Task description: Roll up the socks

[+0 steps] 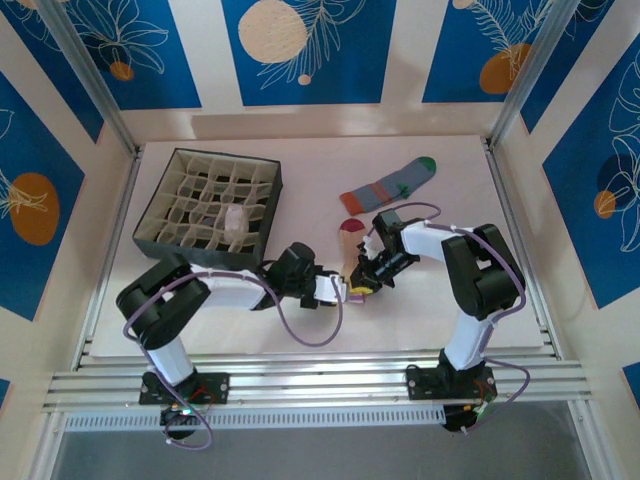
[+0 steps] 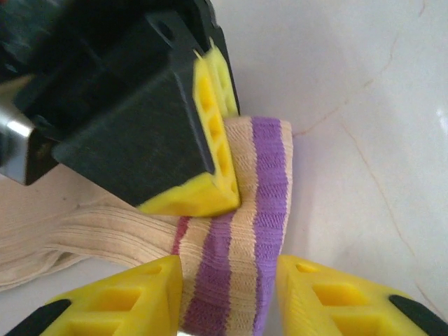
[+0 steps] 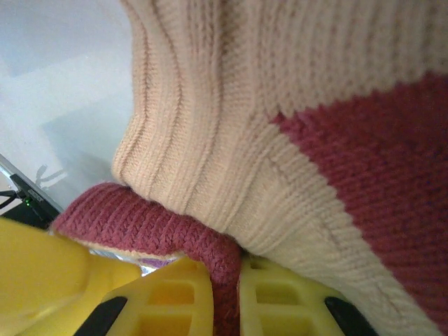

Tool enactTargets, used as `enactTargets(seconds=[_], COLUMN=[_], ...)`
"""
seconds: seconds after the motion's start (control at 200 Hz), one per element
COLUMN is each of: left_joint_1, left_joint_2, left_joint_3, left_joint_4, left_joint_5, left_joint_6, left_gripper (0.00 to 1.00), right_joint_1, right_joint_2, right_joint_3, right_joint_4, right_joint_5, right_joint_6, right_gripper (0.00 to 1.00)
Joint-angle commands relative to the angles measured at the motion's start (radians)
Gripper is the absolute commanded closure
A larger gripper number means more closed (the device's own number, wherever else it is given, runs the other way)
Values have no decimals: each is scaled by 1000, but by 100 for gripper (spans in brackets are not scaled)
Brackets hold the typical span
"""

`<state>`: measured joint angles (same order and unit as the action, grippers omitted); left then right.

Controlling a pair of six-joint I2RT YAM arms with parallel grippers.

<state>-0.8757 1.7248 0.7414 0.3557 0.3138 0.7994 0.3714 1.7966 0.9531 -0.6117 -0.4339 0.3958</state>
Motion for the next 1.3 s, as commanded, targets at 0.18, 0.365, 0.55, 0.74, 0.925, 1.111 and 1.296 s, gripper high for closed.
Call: enactTargets(seconds=[0.18,0.365,0.55,0.74,0.925,1.111,1.296], left_joint_1=[-39,-54,-55,-55,-64,-80,-76], left_joint_2=[87,130,153,111,67,20,24], left_joint_3=[42,74,114,88,72,74,167], left_joint_4=[-39,-72,-138,-185,-238,-341,-556], left_joint_5=[-42,-87,-106,-111,-129,-123,-39], left_joint_6=[92,130,144,143,118,88,24], left_gripper=[57,56,100,100,100,100,100], right_joint_1=[-21,-38,-52,-119,-116,-50,7], right_joint_2=[61,58,21,-40,36,180,259], right_joint_3=[4,10,34,85,169,282,365], right_joint_4=[-66,-74,-90,-148,-157,-117,-74], right_joint_5=[31,-51,-104,-14,108,101,41], right_joint_6=[-25,-35,-60,-77,-76,-63,-61], right_gripper=[94,94,71,57,68,83,84])
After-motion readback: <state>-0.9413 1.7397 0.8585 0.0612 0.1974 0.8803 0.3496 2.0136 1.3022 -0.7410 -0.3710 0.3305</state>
